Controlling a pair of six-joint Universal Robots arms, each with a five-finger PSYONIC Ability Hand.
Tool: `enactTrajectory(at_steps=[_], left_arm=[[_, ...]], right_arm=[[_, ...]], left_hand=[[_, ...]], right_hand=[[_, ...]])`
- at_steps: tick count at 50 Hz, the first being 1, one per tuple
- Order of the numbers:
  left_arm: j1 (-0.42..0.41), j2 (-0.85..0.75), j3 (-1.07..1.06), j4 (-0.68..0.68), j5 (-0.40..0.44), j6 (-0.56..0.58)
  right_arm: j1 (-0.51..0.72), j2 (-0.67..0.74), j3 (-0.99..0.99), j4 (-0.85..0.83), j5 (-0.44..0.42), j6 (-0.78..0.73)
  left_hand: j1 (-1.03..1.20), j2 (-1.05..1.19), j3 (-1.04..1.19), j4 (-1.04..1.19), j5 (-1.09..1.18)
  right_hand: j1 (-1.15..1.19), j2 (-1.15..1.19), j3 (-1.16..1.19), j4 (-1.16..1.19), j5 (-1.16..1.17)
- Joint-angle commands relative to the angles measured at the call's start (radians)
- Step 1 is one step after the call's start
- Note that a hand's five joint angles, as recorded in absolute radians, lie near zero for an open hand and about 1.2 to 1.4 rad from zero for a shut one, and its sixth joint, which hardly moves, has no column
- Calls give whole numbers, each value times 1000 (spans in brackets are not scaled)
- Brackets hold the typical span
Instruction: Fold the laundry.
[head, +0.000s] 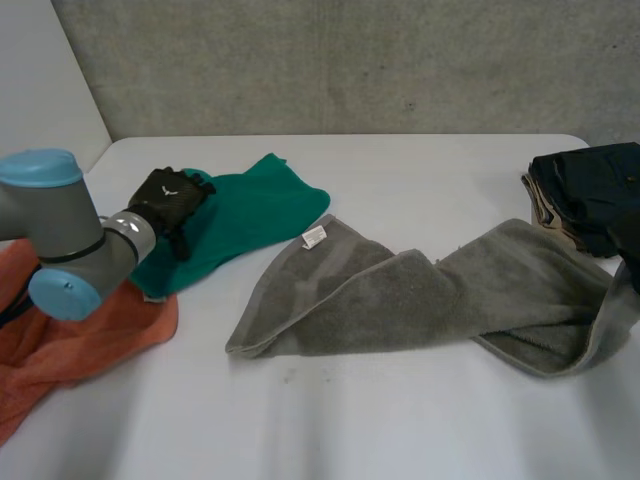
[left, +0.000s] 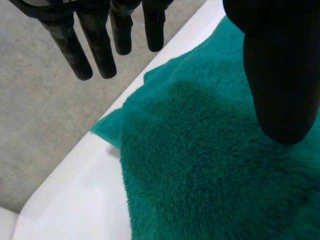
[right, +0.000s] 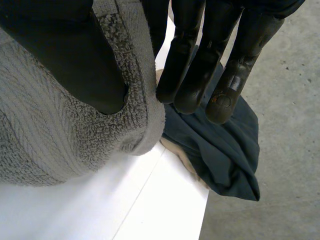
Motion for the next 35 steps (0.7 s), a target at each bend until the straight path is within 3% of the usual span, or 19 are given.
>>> enactTrajectory(at_steps=[1, 6, 9, 10, 16, 21, 27, 35], left_arm=[[-10, -154, 161, -19, -3, 1], [-10, -188, 190, -45, -1, 3], [-13, -185, 202, -42, -23, 5], [-16, -180, 204, -37, -37, 3], [-28, -27, 164, 203, -308, -28], [1, 85, 120, 381, -409, -40], [104, 119, 123, 455, -575, 39], [147, 127, 95, 584, -617, 212]], right_arm=[[1, 10, 19, -11, -1, -3], [1, 27, 25, -11, -1, -3], [1, 33, 25, -11, -1, -3], [1, 37, 23, -11, 1, -3], [4, 38, 23, -11, 2, -3], [21, 38, 25, -9, 2, -1], [35, 38, 28, -8, 1, -1], [43, 38, 37, -8, -2, -1]], left_hand=[[-5, 6, -125, 4, 4], [294, 305, 173, 303, 303], [1096, 1108, 976, 1106, 1106], [1163, 1174, 1042, 1172, 1172], [1163, 1174, 1043, 1173, 1173], [1163, 1174, 1043, 1173, 1173], [1163, 1174, 1043, 1173, 1173], [1163, 1174, 1043, 1173, 1173]], right_hand=[[337, 212, 214, 206, 236], [337, 212, 214, 206, 236], [337, 212, 214, 206, 236], [337, 212, 214, 206, 236], [337, 212, 214, 206, 236], [337, 212, 214, 206, 236], [337, 212, 214, 206, 236], [337, 212, 214, 206, 236]])
